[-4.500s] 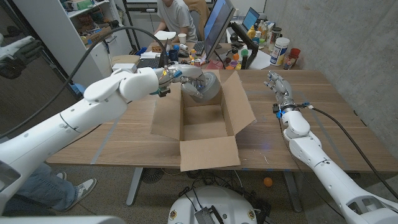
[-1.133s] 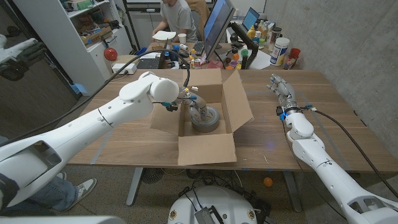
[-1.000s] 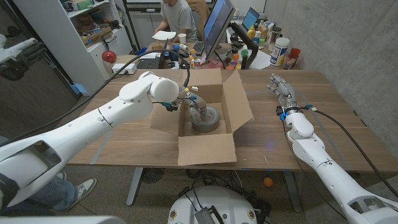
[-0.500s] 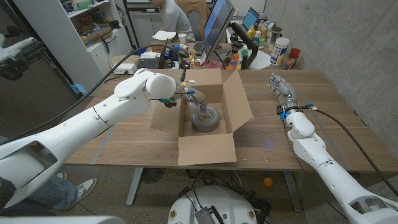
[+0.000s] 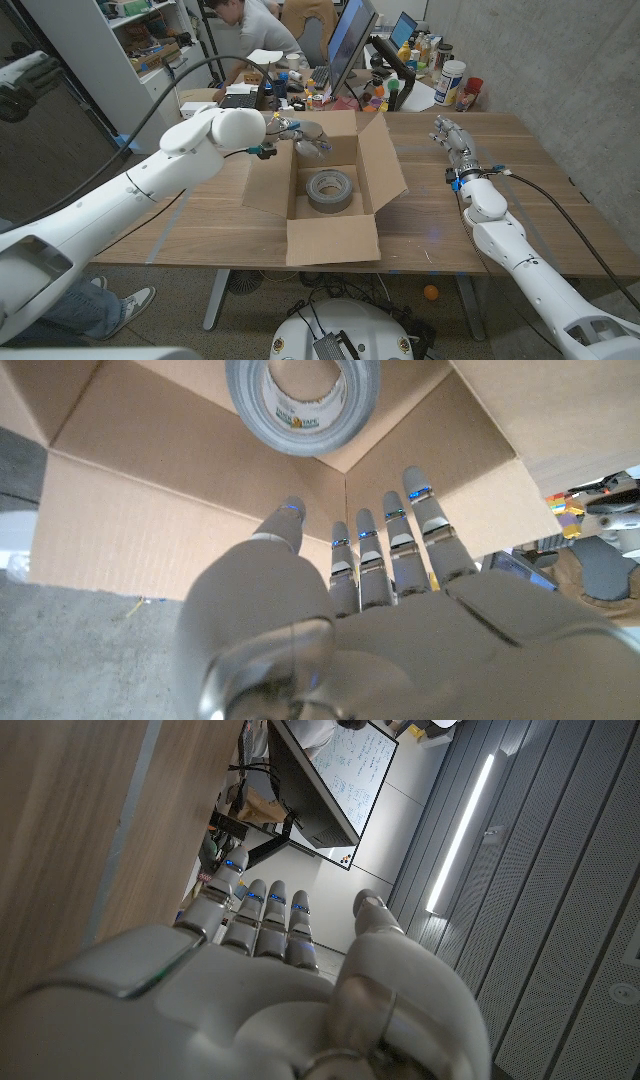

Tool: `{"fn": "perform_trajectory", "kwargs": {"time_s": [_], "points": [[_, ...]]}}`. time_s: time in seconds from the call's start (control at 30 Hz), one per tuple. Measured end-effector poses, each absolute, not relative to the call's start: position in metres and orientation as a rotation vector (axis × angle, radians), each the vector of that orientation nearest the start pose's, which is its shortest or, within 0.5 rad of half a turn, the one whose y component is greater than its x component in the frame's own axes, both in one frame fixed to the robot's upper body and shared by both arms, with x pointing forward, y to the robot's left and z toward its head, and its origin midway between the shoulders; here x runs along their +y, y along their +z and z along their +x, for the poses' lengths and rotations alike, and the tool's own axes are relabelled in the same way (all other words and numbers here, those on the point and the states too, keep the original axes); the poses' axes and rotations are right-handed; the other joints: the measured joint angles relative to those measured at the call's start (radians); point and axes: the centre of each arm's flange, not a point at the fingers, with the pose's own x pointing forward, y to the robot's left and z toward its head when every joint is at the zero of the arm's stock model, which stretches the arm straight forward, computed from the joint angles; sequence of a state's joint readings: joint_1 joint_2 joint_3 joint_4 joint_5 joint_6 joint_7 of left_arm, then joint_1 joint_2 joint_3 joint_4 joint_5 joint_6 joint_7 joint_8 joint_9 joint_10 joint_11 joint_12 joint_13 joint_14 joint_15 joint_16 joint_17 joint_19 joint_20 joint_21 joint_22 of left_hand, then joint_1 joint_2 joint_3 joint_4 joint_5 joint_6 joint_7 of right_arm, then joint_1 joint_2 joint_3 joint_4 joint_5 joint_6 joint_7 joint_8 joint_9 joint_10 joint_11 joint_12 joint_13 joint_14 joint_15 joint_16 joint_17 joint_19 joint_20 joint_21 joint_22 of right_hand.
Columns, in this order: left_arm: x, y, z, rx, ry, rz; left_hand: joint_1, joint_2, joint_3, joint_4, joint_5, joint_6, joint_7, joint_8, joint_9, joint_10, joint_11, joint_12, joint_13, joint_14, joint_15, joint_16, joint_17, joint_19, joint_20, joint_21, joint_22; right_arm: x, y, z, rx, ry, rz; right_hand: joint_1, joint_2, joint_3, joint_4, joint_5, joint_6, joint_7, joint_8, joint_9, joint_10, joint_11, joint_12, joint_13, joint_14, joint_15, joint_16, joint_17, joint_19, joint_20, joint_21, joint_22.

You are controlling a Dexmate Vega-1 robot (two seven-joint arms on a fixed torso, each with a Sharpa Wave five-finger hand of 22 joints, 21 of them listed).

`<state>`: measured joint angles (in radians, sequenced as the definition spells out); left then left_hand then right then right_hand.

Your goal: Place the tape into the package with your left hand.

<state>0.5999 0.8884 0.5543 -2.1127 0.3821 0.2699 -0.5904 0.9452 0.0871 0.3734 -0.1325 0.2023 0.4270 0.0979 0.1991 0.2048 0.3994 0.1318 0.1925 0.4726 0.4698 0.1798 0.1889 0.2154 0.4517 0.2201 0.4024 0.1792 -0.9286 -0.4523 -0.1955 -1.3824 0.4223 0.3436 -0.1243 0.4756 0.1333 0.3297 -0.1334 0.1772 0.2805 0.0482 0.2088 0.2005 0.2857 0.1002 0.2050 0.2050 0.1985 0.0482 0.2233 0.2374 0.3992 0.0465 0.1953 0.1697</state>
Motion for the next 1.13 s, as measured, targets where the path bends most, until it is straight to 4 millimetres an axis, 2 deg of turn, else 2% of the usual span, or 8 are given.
{"fn": "perform_trajectory", "kwargs": {"time_s": [0.23, 0.43, 0.53, 0.63, 0.67, 0.8, 0.93, 1.13], "points": [[0.192, 0.133, 0.507, -0.711, -0.251, 1.31, 0.007, 0.007, 0.004, -0.004, 0.0, 0.004, -0.004, 0.0, 0.0, -0.007, -0.018, 0.0, -0.009, -0.018, -0.011, 0.0, -0.002, -0.013, 0.0, -0.012, 0.0, -0.327, 0.002, 0.615, -0.758, -0.028, -0.045, 0.0, 0.0, -0.003, -0.003, 0.0, 0.0, 0.0, 0.0, 0.0, 0.0, 0.0, 0.0, 0.0, 0.0, 0.0, 0.0, 0.0, 0.0, 0.0, 0.0, 0.0], [0.23, 0.137, 0.506, -0.779, -0.139, 1.085, -0.016, 0.026, -0.002, 0.002, 0.0, 0.001, -0.009, 0.0, 0.0, -0.031, -0.03, 0.0, -0.024, -0.063, -0.012, -0.004, 0.001, -0.048, 0.002, -0.036, 0.0, -0.323, 0.009, 0.608, -0.771, -0.027, -0.066, 0.0, 0.0, -0.003, -0.003, 0.0, 0.0, 0.0, 0.0, 0.0, 0.0, 0.0, 0.0, 0.0, 0.0, 0.0, 0.0, 0.0, 0.0, 0.0, 0.0, 0.0], [0.244, 0.132, 0.507, -0.782, -0.108, 1.02, -0.043, 0.026, -0.008, 0.015, 0.0, -0.009, -0.02, 0.0, 0.0, -0.047, -0.035, 0.0, -0.033, -0.088, -0.016, -0.005, 0.001, -0.076, 0.001, -0.054, 0.0, -0.32, 0.013, 0.604, -0.78, -0.026, -0.076, 0.0, 0.0, -0.003, -0.003, 0.0, 0.0, 0.0, 0.0, 0.0, 0.0, 0.0, 0.0, 0.0, 0.0, 0.0, 0.0, 0.0, 0.0, 0.0, 0.0, 0.0], [0.266, 0.127, 0.506, -0.819, -0.06, 0.877, -0.058, 0.024, -0.012, 0.021, 0.0, -0.023, -0.021, -0.007, 0.0, -0.057, -0.037, 0.0, -0.041, -0.112, -0.022, -0.006, -0.001, -0.099, -0.001, -0.069, 0.0, -0.318, 0.015, 0.6, -0.785, -0.026, -0.089, 0.0, 0.0, -0.005, 0.0, 0.0, 0.0, 0.0, 0.0, 0.0, 0.0, 0.0, 0.0, 0.0, 0.0, 0.0, 0.0, 0.0, 0.0, 0.0, 0.0, 0.0], [0.266, 0.127, 0.506, -0.819, -0.06, 0.877, -0.061, 0.026, -0.014, 0.022, 0.0, -0.029, -0.025, -0.007, 0.0, -0.064, -0.038, -0.001, -0.043, -0.122, -0.025, -0.006, -0.002, -0.108, 0.0, -0.075, 0.0, -0.318, 0.015, 0.6, -0.786, -0.026, -0.089, 0.0, 0.0, -0.005, 0.0, 0.0, 0.0, 0.0, 0.0, 0.0, 0.0, 0.0, 0.0, 0.0, 0.0, 0.0, 0.0, 0.0, 0.0, 0.0, 0.0, 0.0], [0.295, 0.114, 0.509, -0.832, -0.029, 0.712, -0.07, 0.028, -0.014, 0.022, 0.005, -0.04, -0.036, -0.007, 0.0, -0.078, -0.045, -0.004, -0.053, -0.146, -0.039, -0.006, -0.002, -0.148, -0.001, -0.098, 0.0, -0.311, 0.018, 0.593, -0.796, -0.025, -0.11, 0.0, 0.0, -0.005, 0.0, 0.0, 0.0, 0.0, 0.0, 0.0, 0.0, 0.0, 0.0, 0.0, 0.0, 0.0, 0.0, 0.0, 0.0, 0.0, 0.0, 0.0], [0.315, 0.107, 0.509, -0.85, -0.029, 0.582, -0.078, 0.02, -0.014, 0.022, 0.005, -0.045, -0.041, -0.007, 0.0, -0.083, -0.05, -0.004, -0.06, -0.154, -0.047, -0.006, -0.007, -0.185, -0.004, -0.118, 0.0, -0.307, 0.02, 0.589, -0.802, -0.026, -0.126, 0.0, 0.0, -0.005, 0.0, 0.0, 0.0, 0.0, 0.0, 0.0, 0.0, 0.0, 0.0, 0.0, 0.0, 0.0, 0.0, -0.005, 0.0, 0.0, 0.0, 0.0], [0.349, 0.094, 0.509, -0.854, -0.004, 0.453, -0.087, 0.011, -0.017, 0.019, 0.005, -0.041, -0.045, -0.007, 0.0, -0.083, -0.05, 0.0, -0.065, -0.159, -0.051, -0.005, -0.007, -0.204, -0.002, -0.126, 0.0, -0.295, 0.023, 0.584, -0.805, -0.021, -0.155, 0.0, 0.0, -0.005, 0.0, 0.0, 0.0, 0.0, 0.0, 0.0, 0.0, 0.0, 0.0, 0.0, 0.0, 0.0, 0.0, -0.005, 0.0, 0.0, 0.0, 0.0]]}}
